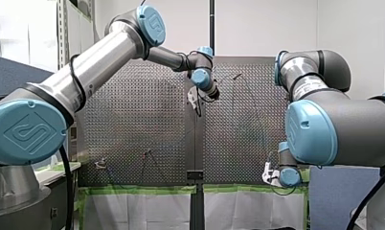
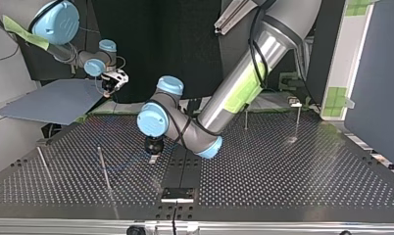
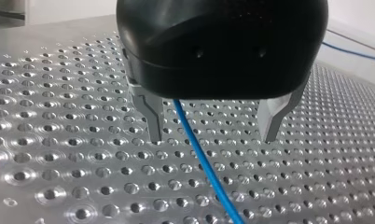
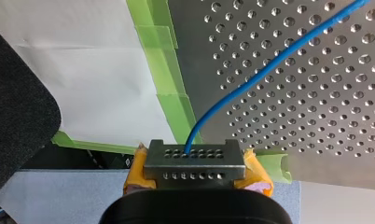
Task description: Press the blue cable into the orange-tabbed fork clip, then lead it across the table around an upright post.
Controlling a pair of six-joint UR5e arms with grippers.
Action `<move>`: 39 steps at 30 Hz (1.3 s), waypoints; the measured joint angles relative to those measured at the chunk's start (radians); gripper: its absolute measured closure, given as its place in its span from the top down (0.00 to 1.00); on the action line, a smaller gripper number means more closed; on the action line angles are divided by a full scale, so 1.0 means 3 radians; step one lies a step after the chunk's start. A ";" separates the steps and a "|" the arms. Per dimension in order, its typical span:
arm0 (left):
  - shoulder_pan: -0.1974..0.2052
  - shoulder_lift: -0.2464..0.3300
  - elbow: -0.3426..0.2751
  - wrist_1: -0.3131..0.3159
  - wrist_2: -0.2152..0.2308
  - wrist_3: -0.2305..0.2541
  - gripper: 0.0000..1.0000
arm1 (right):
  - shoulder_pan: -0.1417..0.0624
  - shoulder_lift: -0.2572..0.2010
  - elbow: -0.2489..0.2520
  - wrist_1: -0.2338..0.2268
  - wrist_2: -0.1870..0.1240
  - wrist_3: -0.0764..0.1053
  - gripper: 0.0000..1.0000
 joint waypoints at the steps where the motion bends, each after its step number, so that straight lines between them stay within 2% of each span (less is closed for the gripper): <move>1: 0.0004 0.0000 -0.0001 -0.0004 0.0020 -0.0032 1.00 | -0.0001 0.0000 -0.0002 0.0001 -0.0001 0.0000 0.00; 5: 0.0023 0.0002 -0.0006 -0.0015 0.0054 -0.0169 1.00 | -0.0002 0.0000 -0.0005 0.0004 -0.0002 0.0001 0.00; 11: 0.0058 0.0054 -0.0125 0.0009 0.0117 -0.0361 1.00 | -0.0003 0.0000 -0.0006 0.0005 -0.0005 0.0000 0.00; 20: 0.0130 0.0250 -0.0395 0.0222 0.0378 -0.0638 1.00 | 0.0001 0.0002 -0.0007 0.0010 -0.0009 0.0000 0.00; 27: 0.0102 0.0273 -0.0638 0.0165 0.0619 -0.0859 1.00 | 0.0006 0.0002 -0.0006 0.0029 -0.0007 -0.0005 0.00; 32: 0.0086 0.0296 -0.0773 0.0048 0.0722 -0.0809 1.00 | 0.0007 0.0002 -0.0007 0.0030 -0.0006 -0.0010 0.00; 39: 0.0118 0.0424 -0.0815 -0.0001 0.0573 -0.0726 1.00 | 0.0004 0.0000 -0.0007 0.0035 -0.0007 -0.0011 0.00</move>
